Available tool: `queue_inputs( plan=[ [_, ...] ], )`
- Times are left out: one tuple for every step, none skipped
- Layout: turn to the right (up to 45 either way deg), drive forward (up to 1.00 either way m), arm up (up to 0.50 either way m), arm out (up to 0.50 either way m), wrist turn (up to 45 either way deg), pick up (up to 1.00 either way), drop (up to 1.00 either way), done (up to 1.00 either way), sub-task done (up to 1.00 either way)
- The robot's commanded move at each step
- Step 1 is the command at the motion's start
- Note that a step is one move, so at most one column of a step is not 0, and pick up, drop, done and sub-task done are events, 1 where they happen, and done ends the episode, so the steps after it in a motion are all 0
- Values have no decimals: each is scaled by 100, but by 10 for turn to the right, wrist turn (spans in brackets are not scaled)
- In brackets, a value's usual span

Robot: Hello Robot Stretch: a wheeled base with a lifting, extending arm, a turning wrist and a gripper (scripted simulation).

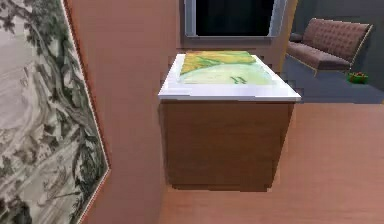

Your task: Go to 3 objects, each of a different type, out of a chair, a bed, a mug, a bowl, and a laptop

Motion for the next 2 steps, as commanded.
queue_inputs(
  plan=[
    [420,0,0,0,0,0,0,0,0],
    [0,100,0,0,0,0,0,0,0]
  ],
)
